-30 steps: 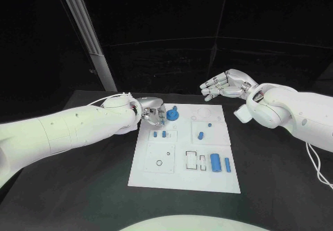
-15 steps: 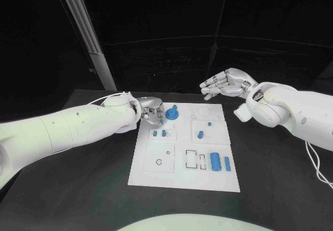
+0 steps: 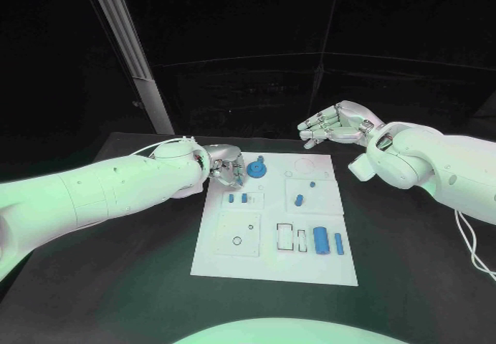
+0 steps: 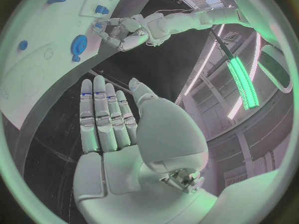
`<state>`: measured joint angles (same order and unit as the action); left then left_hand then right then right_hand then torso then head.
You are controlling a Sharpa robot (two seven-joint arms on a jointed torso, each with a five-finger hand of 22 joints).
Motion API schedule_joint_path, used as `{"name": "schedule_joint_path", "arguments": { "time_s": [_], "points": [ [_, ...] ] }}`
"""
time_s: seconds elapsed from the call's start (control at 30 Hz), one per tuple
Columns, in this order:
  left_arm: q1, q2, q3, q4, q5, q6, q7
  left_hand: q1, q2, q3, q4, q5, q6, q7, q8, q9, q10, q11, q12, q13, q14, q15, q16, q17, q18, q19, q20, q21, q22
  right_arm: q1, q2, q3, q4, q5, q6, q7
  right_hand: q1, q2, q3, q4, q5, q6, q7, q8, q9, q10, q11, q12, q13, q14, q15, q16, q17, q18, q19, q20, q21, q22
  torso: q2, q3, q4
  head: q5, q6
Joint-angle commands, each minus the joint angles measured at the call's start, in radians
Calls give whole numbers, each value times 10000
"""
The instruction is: Assemble the parts on the task board
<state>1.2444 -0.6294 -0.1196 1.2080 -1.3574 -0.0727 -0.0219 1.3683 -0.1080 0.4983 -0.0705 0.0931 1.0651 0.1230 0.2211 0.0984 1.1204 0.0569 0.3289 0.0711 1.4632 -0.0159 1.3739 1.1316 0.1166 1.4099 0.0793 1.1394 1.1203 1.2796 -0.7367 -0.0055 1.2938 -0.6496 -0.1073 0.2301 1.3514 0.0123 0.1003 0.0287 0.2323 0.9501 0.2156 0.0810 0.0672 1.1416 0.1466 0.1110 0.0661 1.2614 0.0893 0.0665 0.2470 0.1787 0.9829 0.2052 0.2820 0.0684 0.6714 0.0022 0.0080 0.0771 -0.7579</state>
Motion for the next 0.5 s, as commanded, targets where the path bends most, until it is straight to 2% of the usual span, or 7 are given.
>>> {"name": "schedule_joint_path", "arguments": {
  "time_s": [0.03, 0.5],
  "points": [
    [-2, 28, -7, 11, -75, 163, -5, -80, 8, 56, -5, 27, 93, 7, -56, 2, 86, 14, -45, 14, 227, -67, -30, -17, -127, 43, -3, -44, 7, 19, 10, 5, -2, 10, 44, 118, -63, 4, 31, 2, 30, -87, 9, -9, -2, -41, -3, -58, -1, -73, 18, -19, -12, 52, -25, 62, -42, -6, 3, 4, -1, 4, -8],
    [-15, 81, -7, 25, -74, 42, 135, -106, -7, 48, -8, 23, 96, -2, -71, -5, 106, 8, -56, 21, 222, -70, -33, -28, -128, 38, -6, -42, 17, 19, 1, 5, 8, 10, 44, 113, -63, 4, 31, 2, 30, -87, 9, -9, -2, -41, -3, -58, -1, -73, 18, -19, -12, 52, -25, 62, -42, -6, 5, 4, 5, -25, -28]
  ]
}}
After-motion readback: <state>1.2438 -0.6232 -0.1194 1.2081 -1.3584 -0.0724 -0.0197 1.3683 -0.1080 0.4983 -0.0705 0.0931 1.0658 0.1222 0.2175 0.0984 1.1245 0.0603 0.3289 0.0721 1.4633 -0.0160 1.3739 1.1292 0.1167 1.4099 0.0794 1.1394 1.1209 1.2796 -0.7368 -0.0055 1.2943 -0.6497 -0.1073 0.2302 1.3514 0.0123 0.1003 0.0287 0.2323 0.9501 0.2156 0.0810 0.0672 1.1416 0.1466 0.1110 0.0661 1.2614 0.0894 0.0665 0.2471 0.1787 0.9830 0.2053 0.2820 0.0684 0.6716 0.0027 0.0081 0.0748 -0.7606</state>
